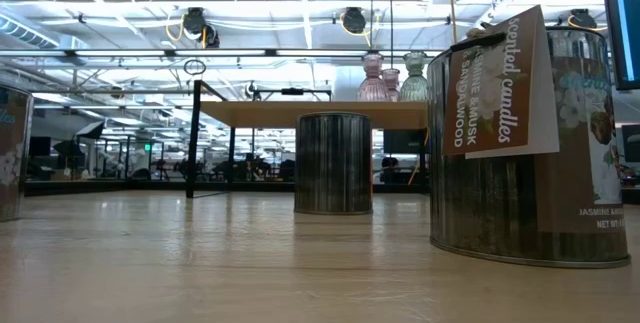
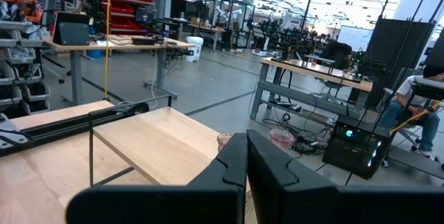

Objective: Pick & Place candle stick holders
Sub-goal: Put the left scented candle on the shelf, then put the top scented candle on the shelf

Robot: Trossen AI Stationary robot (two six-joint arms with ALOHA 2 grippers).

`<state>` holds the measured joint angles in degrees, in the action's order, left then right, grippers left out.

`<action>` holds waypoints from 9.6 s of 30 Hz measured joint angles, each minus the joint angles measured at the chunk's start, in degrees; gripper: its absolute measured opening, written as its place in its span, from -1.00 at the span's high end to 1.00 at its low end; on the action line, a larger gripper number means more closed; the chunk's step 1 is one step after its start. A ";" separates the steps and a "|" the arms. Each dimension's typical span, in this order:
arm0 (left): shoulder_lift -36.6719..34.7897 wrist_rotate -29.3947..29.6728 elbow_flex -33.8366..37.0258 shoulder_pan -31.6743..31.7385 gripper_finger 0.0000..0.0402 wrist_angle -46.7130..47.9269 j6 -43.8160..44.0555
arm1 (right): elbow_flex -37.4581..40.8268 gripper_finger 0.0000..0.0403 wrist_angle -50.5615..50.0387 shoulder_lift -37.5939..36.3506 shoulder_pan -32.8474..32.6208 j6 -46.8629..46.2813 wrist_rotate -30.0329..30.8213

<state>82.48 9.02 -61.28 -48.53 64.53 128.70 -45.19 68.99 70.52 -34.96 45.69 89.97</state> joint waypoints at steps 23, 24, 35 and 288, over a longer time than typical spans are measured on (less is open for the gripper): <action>0.00 -7.63 1.81 2.80 -0.99 9.22 7.70 | 0.00 1.00 0.00 -0.02 0.00 0.22 0.00; 0.00 -7.80 2.88 2.89 -0.99 8.60 7.68 | 0.00 1.00 -0.02 -0.02 0.00 0.22 0.00; -0.31 -6.53 7.13 3.87 -0.82 1.91 6.72 | 0.00 1.00 0.00 -0.02 -0.01 0.66 0.00; 28.25 -7.89 -48.65 45.43 0.39 7.24 -105.79 | 0.02 1.00 -0.07 -2.82 0.00 3.43 0.00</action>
<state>110.72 1.13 -109.93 -3.10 71.77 22.90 -45.17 68.93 67.70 -34.96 49.12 89.97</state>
